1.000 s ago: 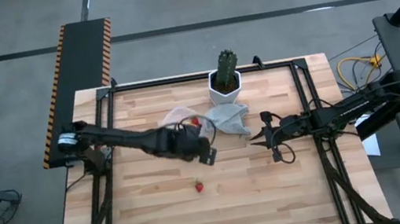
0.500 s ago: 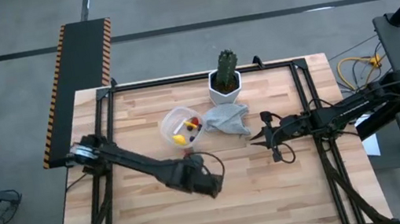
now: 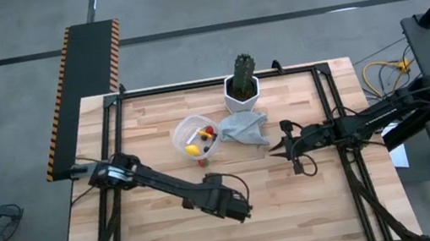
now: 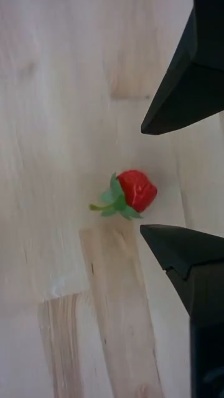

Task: Pick and placing Produce into tupperware
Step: Put the bottom strawberry into the transparent bin

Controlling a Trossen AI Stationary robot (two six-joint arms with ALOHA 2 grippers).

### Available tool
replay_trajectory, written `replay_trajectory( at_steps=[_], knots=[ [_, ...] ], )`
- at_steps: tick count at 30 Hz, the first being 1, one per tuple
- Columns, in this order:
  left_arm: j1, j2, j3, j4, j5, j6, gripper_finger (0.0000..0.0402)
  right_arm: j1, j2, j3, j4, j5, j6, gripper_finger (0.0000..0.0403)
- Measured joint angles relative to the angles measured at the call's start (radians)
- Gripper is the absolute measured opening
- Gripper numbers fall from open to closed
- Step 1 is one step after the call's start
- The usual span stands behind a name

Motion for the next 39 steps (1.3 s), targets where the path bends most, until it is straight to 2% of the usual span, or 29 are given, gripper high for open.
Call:
replay_trajectory(
  at_steps=[6, 39],
  knots=[
    [-0.001, 0.001, -0.008, -0.017, 0.001, -0.048, 0.0234, 0.000, 0.000, 0.000, 0.000, 0.000, 0.000, 0.0056],
    [-0.008, 0.052, -0.073, 0.045, 0.020, -0.092, 0.0235, 0.000, 0.000, -0.003, 0.000, 0.000, 0.000, 0.0057]
  ],
)
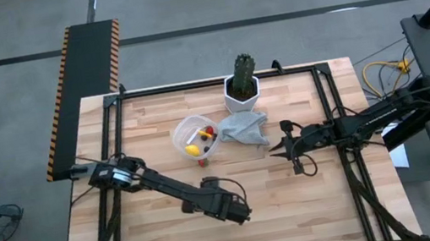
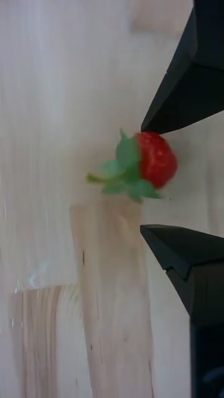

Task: Pick and placing Produce into tupperware
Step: Put the bottom strawberry into the transparent bin

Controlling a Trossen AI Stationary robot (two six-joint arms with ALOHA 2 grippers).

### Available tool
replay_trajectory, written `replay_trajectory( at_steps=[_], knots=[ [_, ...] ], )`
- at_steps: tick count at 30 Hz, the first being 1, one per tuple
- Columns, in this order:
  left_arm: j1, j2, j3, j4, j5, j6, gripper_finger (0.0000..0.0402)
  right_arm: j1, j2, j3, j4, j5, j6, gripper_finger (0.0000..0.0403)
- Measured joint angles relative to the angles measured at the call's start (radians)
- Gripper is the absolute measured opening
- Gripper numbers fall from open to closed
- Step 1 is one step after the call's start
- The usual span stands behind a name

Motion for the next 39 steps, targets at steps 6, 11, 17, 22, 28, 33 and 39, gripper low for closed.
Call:
replay_trajectory(
  at_steps=[6, 11, 17, 22, 28, 33, 39],
  knots=[
    [0.000, 0.000, -0.043, 0.026, 0.000, -0.031, 0.0235, 0.000, 0.000, 0.000, 0.000, 0.000, 0.000, 0.0057],
    [0.001, 0.000, -0.055, 0.051, -0.001, -0.030, 0.0235, 0.000, 0.000, 0.000, 0.000, 0.000, 0.000, 0.0057],
    [0.007, -0.004, -0.072, 0.071, -0.004, -0.032, 0.0235, 0.000, 0.000, -0.001, 0.000, 0.000, 0.000, 0.0057],
    [0.009, -0.004, -0.075, 0.078, -0.003, -0.030, 0.0235, 0.000, 0.000, -0.001, 0.000, 0.000, 0.000, 0.0057],
    [0.011, -0.004, -0.075, 0.085, -0.003, -0.030, 0.0216, 0.000, 0.000, -0.001, 0.000, 0.000, 0.000, 0.0056],
    [0.016, -0.003, -0.075, 0.099, 0.000, -0.003, 0.0152, 0.000, 0.000, -0.001, 0.000, 0.000, 0.000, 0.0056],
    [0.018, -0.004, -0.074, 0.096, 0.010, 0.039, 0.0113, 0.000, 0.000, -0.001, 0.000, 0.000, 0.000, 0.0056]
  ],
)
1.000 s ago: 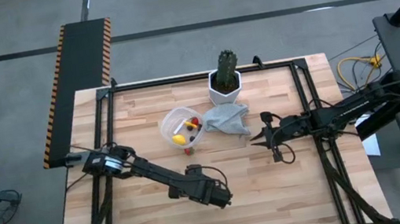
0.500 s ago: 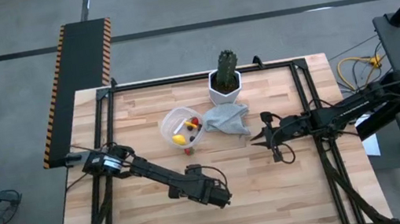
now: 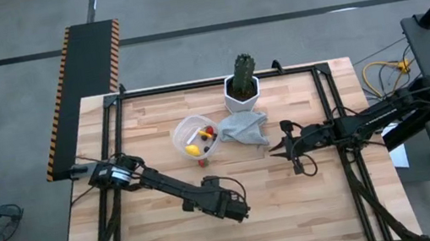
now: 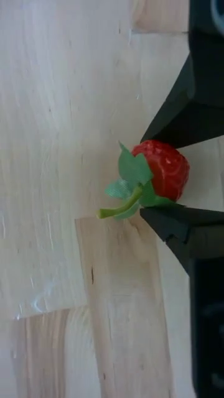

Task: Pick and placing Produce into tupperware
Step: Put the bottom strawberry into the transparent bin

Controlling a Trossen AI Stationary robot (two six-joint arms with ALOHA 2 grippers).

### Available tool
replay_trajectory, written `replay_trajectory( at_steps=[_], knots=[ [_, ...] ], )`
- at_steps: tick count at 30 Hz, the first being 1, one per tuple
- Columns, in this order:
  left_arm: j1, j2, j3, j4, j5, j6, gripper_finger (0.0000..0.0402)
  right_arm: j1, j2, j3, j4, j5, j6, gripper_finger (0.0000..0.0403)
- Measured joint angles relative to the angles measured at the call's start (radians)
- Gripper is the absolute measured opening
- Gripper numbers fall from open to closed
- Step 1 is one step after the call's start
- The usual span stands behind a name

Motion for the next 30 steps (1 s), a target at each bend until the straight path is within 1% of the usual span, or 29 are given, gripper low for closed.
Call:
replay_trajectory(
  at_steps=[7, 10, 18, 22, 25, 28, 30],
  knots=[
    [0.003, -0.012, 0.002, -0.014, 0.016, 0.037, 0.0113, 0.000, 0.000, 0.000, 0.000, 0.000, 0.000, 0.0056],
    [0.004, -0.031, -0.003, -0.053, 0.022, 0.035, 0.0113, 0.000, 0.000, 0.000, 0.000, 0.000, 0.000, 0.0056],
    [0.012, -0.100, 0.006, -0.154, -0.001, 0.046, 0.0113, 0.000, 0.000, 0.000, 0.000, 0.000, 0.000, 0.0056],
    [0.038, -0.138, 0.006, -0.233, -0.039, 0.082, 0.0113, 0.000, 0.000, 0.000, 0.000, 0.000, 0.000, 0.0056],
    [0.081, -0.164, 0.006, -0.255, -0.075, 0.149, 0.0113, 0.000, 0.000, 0.000, 0.000, 0.000, 0.000, 0.0056],
    [0.129, -0.198, 0.007, -0.264, -0.142, 0.228, 0.0113, 0.000, 0.000, 0.000, 0.000, 0.001, 0.000, 0.0056],
    [0.165, -0.214, 0.007, -0.273, -0.168, 0.286, 0.0113, 0.000, 0.000, 0.000, 0.000, 0.001, 0.000, 0.0056]
  ],
)
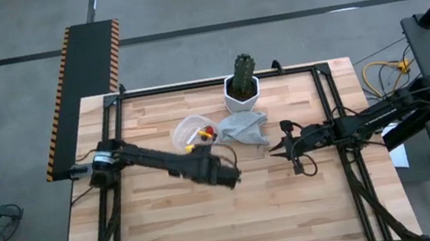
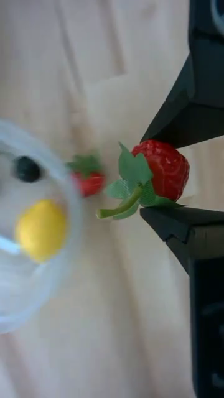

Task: Pick and placing Produce into tupperware
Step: Put the bottom strawberry into the transparent bin

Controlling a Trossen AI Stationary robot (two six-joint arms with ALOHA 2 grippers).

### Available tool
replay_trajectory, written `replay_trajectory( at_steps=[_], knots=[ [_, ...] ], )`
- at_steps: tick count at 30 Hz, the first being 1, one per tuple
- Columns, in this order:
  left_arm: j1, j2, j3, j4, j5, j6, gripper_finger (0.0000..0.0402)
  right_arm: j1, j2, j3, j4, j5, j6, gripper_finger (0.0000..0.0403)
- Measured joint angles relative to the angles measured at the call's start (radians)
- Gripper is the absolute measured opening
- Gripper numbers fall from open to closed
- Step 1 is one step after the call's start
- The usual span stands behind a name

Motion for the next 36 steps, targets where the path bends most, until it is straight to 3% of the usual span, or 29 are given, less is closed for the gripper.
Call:
replay_trajectory(
  at_steps=[12, 18, 24, 29, 36],
  knots=[
    [0.259, -0.018, -0.017, 0.052, -0.065, 0.397, 0.0113, 0.000, 0.000, 0.000, 0.000, 0.003, 0.000, 0.0057],
    [0.349, -0.017, -0.048, 0.063, -0.067, 0.506, 0.0113, 0.000, 0.000, 0.000, 0.000, 0.003, 0.000, 0.0057],
    [0.404, -0.017, -0.116, 0.088, -0.066, 0.532, 0.0113, 0.000, 0.000, 0.000, 0.000, 0.003, 0.000, 0.0057],
    [0.424, -0.016, -0.192, 0.262, -0.016, 0.576, 0.0113, 0.000, 0.000, 0.000, 0.000, 0.003, 0.000, 0.0057],
    [0.426, -0.014, -0.238, 0.281, -0.013, 0.561, 0.0113, 0.000, 0.000, 0.000, 0.000, 0.003, 0.000, 0.0057]
  ],
)
